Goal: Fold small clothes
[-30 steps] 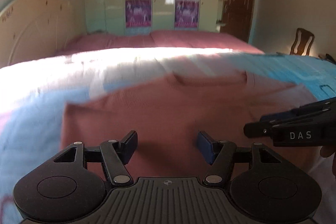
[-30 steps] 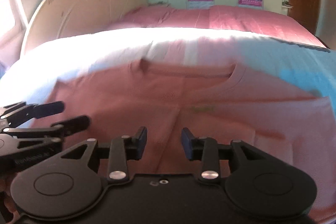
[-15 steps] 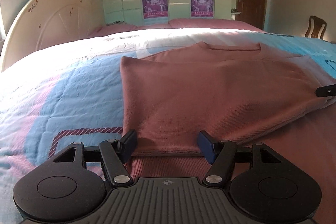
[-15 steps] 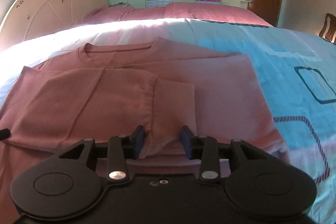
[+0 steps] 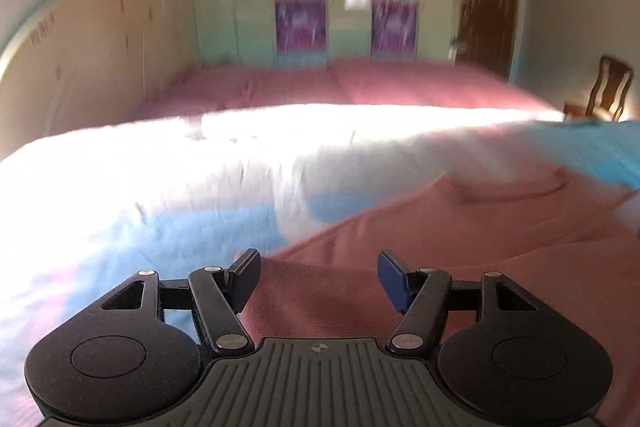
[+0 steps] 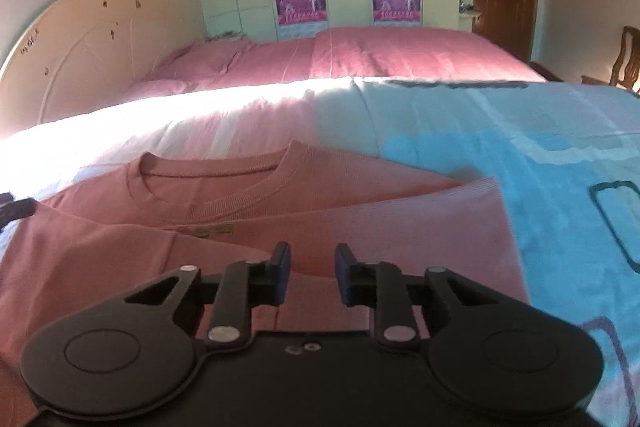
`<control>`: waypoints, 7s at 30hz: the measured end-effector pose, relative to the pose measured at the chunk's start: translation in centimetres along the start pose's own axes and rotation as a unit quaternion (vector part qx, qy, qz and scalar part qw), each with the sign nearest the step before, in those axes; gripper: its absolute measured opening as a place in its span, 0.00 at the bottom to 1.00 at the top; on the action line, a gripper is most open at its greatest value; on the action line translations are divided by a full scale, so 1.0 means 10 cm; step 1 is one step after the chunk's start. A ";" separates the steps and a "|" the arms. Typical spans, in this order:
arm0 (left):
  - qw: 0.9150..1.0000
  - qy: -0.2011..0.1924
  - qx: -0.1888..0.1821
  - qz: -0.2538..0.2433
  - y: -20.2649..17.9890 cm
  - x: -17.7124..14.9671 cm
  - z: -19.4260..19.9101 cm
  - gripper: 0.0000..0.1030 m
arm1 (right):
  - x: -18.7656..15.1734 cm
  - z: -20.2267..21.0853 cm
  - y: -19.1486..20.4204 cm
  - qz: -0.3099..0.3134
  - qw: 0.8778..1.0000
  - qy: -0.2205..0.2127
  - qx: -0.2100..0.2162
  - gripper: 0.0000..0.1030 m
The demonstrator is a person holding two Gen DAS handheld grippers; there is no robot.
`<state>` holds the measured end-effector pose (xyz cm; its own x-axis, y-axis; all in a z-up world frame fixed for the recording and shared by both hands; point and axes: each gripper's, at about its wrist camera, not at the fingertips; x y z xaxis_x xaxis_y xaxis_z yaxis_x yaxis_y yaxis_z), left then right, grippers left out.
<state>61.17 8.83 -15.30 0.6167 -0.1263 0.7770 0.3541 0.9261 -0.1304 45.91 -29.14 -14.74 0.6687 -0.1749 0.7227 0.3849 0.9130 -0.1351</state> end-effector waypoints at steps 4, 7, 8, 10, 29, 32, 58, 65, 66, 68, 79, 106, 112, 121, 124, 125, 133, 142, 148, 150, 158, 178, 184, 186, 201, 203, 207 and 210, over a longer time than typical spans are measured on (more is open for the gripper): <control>1.000 0.009 0.001 0.010 0.10 -0.01 -0.13 0.66 | -0.07 -0.14 0.01 0.013 0.999 0.023 -0.018 0.15; 1.000 0.001 0.013 -0.007 -0.09 0.00 0.03 0.66 | -0.10 -0.11 -0.07 -0.002 0.999 0.027 -0.031 0.27; 1.000 -0.002 0.005 -0.015 -0.15 -0.02 0.09 0.66 | -0.11 -0.06 -0.07 -0.004 0.999 0.020 -0.031 0.29; 1.000 -0.008 0.000 -0.030 -0.36 -0.10 0.18 0.66 | -0.12 0.06 -0.02 -0.003 1.000 0.003 -0.019 0.31; 1.000 0.008 -0.004 0.007 -0.57 -0.73 0.88 0.66 | -0.36 0.53 0.14 0.040 0.999 0.004 -0.001 0.34; 1.000 0.009 -0.013 0.009 -0.58 -0.90 1.08 0.66 | -0.50 0.63 0.10 0.044 0.999 0.013 -0.005 0.34; 0.978 0.026 -0.071 0.197 -0.47 -2.14 2.66 0.66 | -1.67 1.74 -2.03 -0.142 0.982 0.120 0.028 0.47; 0.960 0.024 -0.105 0.260 -0.67 -2.57 2.91 0.59 | -2.23 1.96 -2.26 -0.200 0.962 0.152 0.108 0.46; 0.955 0.020 -0.116 0.272 -0.67 -2.63 2.94 0.59 | -2.28 2.00 -2.26 -0.206 0.958 0.156 0.122 0.46; 0.947 0.013 -0.133 0.292 -0.68 -2.73 2.98 0.59 | -2.38 2.06 -2.26 -0.216 0.951 0.166 0.148 0.46; 0.917 -0.024 -0.184 0.353 -0.82 -2.99 2.92 0.50 | -2.51 1.95 -2.39 -0.275 0.912 0.185 0.242 0.31; 0.898 -0.182 -0.185 0.355 -0.71 -1.97 2.84 0.04 | -1.40 2.01 -2.30 -0.237 0.941 0.036 0.240 0.07; 0.908 -0.187 -0.189 0.324 -0.53 -1.11 2.24 0.04 | -0.56 1.50 -2.22 -0.263 0.939 0.028 0.219 0.07; 0.917 -0.130 -0.176 0.334 0.00 -0.33 1.17 0.04 | 0.09 0.41 -1.86 -0.263 0.943 0.075 0.192 0.07; 0.921 -0.109 -0.173 0.333 0.11 -0.25 0.83 0.04 | 0.17 0.04 -1.75 -0.269 0.940 0.096 0.184 0.07; 0.921 -0.104 -0.175 0.331 0.15 -0.23 0.72 0.04 | 0.18 -0.05 -1.73 -0.273 0.939 0.102 0.184 0.07; 0.923 -0.091 -0.197 0.318 0.36 -0.08 0.04 0.11 | 0.21 -0.79 -1.68 -0.300 0.928 0.129 0.179 0.34; 0.972 -0.085 -0.124 0.183 0.34 0.15 0.07 0.77 | 0.35 -0.66 -1.62 -0.208 0.966 0.056 0.143 0.44; 0.996 0.025 -0.083 0.032 0.07 0.21 -0.27 0.58 | 0.44 -0.64 -1.39 -0.093 0.989 0.034 0.111 0.44; 0.996 0.030 -0.079 0.011 -0.01 0.18 -0.29 0.58 | 0.43 -0.62 -1.51 -0.128 0.983 0.025 0.126 0.44; 0.995 0.004 -0.085 0.050 0.07 0.15 -0.36 0.54 | 0.36 -0.65 -1.53 -0.147 0.980 0.028 0.129 0.43; 0.990 -0.108 -0.049 0.080 0.06 0.17 -0.05 0.06 | 0.48 -0.41 -1.17 -0.020 0.996 -0.072 0.040 0.08; 0.997 -0.034 -0.019 0.062 0.02 0.10 -0.49 0.07 | 0.44 -0.74 -1.09 -0.003 1.000 -0.021 0.019 0.08; 0.998 -0.033 -0.011 0.050 -0.03 0.04 -0.55 0.09 | 0.37 -0.87 -1.02 0.012 1.000 0.008 0.008 0.10; 0.991 -0.001 -0.124 -0.054 -1.24 0.03 -0.44 0.51 | 0.18 -0.33 0.33 0.178 0.971 -0.029 0.156 0.27; 0.996 0.002 -0.090 -0.028 -0.87 -0.01 -0.42 0.51 | 0.21 -0.48 0.12 0.161 0.982 -0.021 0.091 0.13; 0.998 0.000 -0.069 -0.009 -0.49 -0.04 -0.23 0.51 | 0.25 -0.66 -0.54 0.080 0.996 0.001 0.027 0.14; 0.997 -0.023 -0.076 -0.001 -0.67 -0.01 -0.04 0.51 | 0.26 -0.48 -0.51 0.093 0.995 -0.008 0.025 0.32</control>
<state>59.03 2.48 -14.79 0.5838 -0.1082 0.8046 0.4592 0.8613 -0.2174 48.71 -36.05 -15.42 0.7149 0.0036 0.6992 0.2233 0.9464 -0.2332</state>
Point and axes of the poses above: each gripper's, at about its wrist camera, not at the fingertips, and z roughly against the way its jaws point, y to its left, x to its top, and after that the axes turned 15 degrees about -x, right-handed
